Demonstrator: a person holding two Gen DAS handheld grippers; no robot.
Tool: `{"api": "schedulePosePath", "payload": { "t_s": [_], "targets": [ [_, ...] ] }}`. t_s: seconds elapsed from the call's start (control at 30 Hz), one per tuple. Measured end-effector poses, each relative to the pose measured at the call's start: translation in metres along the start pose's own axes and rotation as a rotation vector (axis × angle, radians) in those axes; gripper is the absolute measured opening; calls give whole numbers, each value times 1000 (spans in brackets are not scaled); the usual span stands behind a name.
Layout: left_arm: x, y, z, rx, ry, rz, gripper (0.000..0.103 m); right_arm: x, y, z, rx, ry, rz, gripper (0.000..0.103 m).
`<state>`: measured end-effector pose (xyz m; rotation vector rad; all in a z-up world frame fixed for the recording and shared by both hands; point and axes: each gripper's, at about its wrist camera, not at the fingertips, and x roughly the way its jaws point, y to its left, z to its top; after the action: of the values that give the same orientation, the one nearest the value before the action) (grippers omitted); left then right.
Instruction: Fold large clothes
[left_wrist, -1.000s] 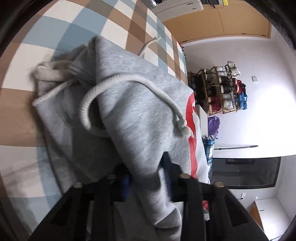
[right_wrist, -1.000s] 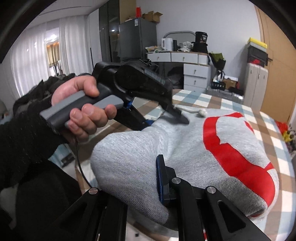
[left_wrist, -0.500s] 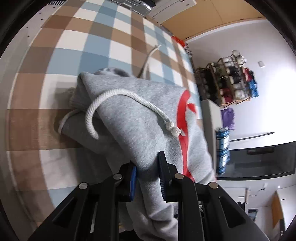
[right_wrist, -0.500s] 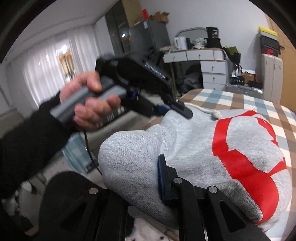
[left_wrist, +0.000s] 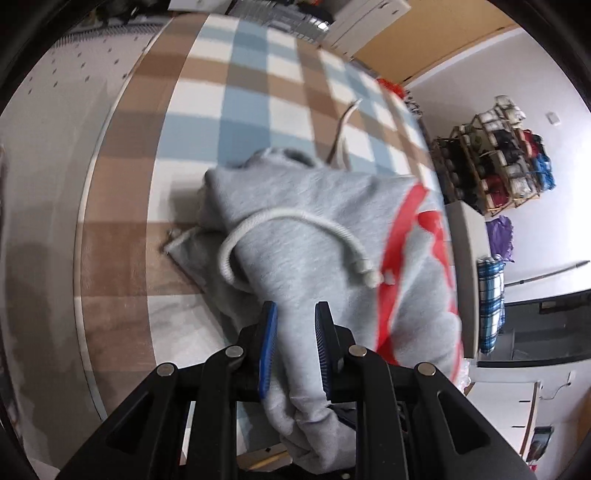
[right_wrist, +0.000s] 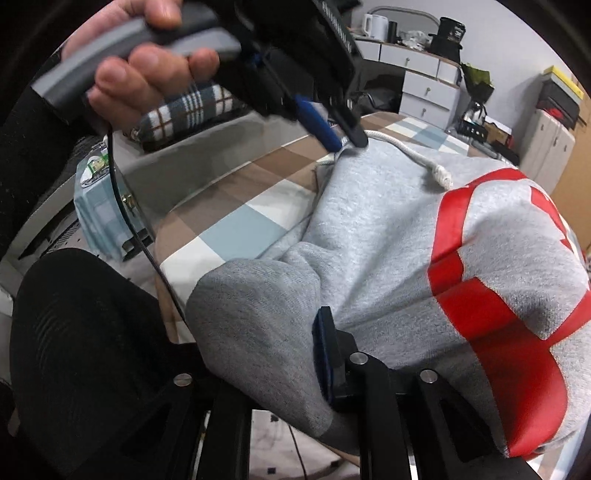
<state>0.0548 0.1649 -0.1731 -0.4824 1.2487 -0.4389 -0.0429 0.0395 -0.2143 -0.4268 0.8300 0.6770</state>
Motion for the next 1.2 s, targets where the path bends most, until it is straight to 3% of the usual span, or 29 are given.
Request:
{"api": "schedulePosePath", "payload": {
  "t_s": [0.1,0.17,0.27,0.3,0.33,0.43,0.53,0.57,0.67,0.77,0.9,1.07,1.13,1.2],
  "targets": [
    [9,-11,-3,39,-28,-72,17,-4,0,-2,5,0,9,23],
    [38,-11,-4,31,50,-142,17,-10,0,-1,14,-19,12,27],
    [74,3,-4,-29,101,-145,17,-29,2,-3,-11,-43,99,55],
    [80,7,-4,-43,97,-162,17,-39,2,-6,-26,-55,157,75],
    [84,10,-3,-56,86,-180,17,-52,-1,-10,-19,-69,249,82],
    [87,16,-1,-65,76,-200,17,-90,-18,-21,38,-105,413,85],
    [83,14,-2,-34,71,-175,17,-122,-60,-29,192,-178,557,87],
    [83,12,-2,-20,68,-159,17,-131,-80,-26,253,-195,565,92],
    [77,3,-3,9,52,-103,17,-143,-131,-1,371,-184,483,103],
    [71,-8,-5,38,48,-35,17,-127,-161,29,438,-73,524,103],
    [59,-14,-16,39,69,32,17,-70,-175,43,545,210,658,102],
    [32,-28,-62,94,63,-42,17,-36,-191,30,684,290,778,100],
    [26,-32,-86,110,56,-98,22,-24,-195,22,734,316,790,90],
    [29,-34,-104,100,61,-187,48,-19,-193,17,745,347,761,61]
  ]
}}
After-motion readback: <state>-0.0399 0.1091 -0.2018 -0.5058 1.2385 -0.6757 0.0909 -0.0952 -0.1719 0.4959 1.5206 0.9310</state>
